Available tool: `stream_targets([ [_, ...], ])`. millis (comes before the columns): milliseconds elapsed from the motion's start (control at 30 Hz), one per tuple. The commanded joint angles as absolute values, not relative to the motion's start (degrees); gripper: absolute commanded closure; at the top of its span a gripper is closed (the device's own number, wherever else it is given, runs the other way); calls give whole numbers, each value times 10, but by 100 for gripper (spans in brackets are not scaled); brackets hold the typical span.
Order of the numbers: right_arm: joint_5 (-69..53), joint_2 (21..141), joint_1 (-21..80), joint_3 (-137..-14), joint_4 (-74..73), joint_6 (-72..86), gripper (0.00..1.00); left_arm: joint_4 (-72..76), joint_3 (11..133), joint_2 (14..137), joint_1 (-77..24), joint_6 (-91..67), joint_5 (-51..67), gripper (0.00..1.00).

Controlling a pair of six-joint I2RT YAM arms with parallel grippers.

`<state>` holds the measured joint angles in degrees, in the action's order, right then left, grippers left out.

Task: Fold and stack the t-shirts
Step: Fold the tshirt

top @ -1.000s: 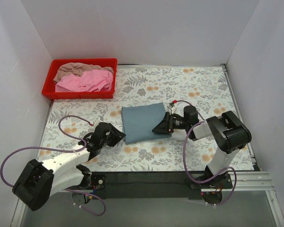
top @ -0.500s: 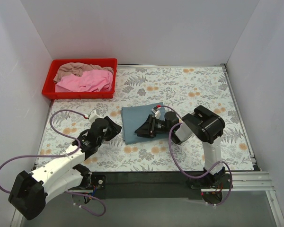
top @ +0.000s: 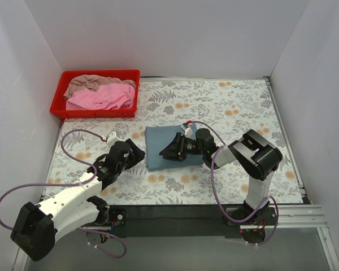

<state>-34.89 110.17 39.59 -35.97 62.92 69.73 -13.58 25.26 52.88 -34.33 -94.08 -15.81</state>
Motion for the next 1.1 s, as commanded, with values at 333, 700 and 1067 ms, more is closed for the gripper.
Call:
stream_targets([
  [333, -164, 825, 337, -481, -21, 291, 40, -187, 320, 550, -341, -893, -160, 31],
  [700, 37, 600, 287, -422, -234, 174, 26, -258, 386, 598, -342, -824, -141, 21],
  [1067, -14, 426, 279, -359, -287, 199, 6, -302, 433, 653, -342, -819, -125, 25],
])
